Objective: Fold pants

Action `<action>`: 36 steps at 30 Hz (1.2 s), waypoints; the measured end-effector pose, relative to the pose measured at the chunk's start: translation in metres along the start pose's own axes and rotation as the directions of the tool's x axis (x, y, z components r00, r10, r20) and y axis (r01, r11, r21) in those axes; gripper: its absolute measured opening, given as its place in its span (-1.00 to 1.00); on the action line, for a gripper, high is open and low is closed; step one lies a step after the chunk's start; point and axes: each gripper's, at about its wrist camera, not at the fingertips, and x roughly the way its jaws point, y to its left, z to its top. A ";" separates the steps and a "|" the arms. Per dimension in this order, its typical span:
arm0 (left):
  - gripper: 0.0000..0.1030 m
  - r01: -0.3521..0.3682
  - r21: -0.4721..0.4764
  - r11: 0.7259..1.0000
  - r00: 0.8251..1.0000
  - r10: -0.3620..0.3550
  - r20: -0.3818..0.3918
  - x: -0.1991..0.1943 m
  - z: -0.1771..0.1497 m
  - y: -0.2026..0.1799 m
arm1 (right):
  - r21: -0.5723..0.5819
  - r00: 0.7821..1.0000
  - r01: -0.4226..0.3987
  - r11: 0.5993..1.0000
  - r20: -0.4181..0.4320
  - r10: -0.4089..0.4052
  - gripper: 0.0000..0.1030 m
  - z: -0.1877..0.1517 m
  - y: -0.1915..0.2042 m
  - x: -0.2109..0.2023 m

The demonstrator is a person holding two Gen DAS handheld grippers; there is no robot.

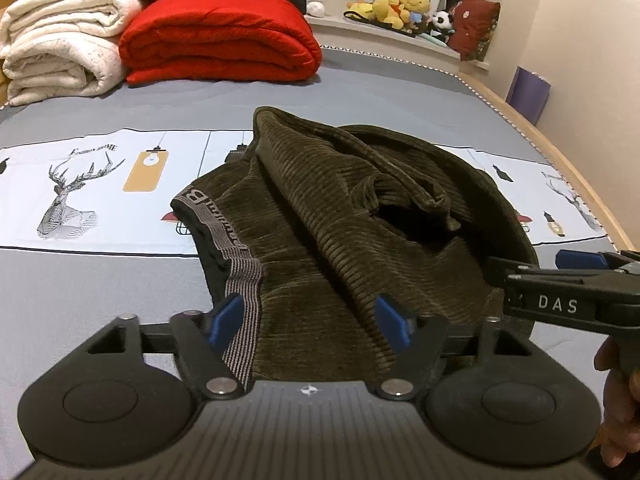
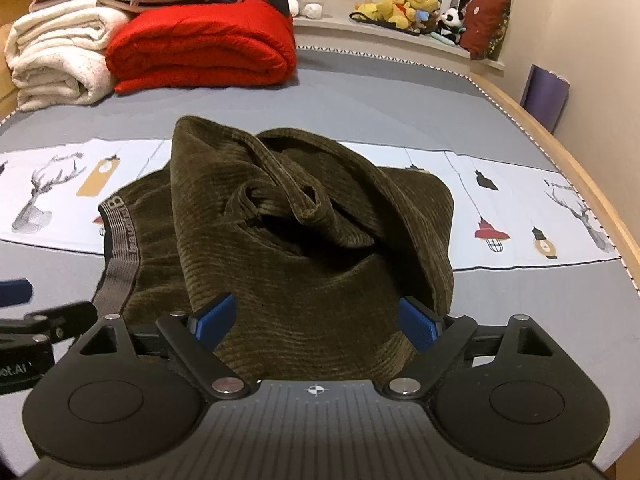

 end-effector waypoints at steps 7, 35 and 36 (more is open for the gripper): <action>0.09 0.030 -0.018 0.999 0.999 -0.030 -0.016 -0.001 0.002 0.004 | -0.006 0.999 -0.010 1.000 0.033 0.010 0.67 0.002 0.005 -0.004; -0.57 0.096 -0.247 0.964 0.936 -0.172 -0.307 0.079 0.069 0.143 | 0.209 0.992 -0.043 0.977 0.126 0.016 0.14 0.026 -0.039 -0.013; -0.57 0.068 -0.279 0.958 0.916 -0.171 -0.363 0.093 0.067 0.144 | 0.203 0.992 -0.045 0.978 0.123 0.020 0.15 0.026 -0.037 -0.012</action>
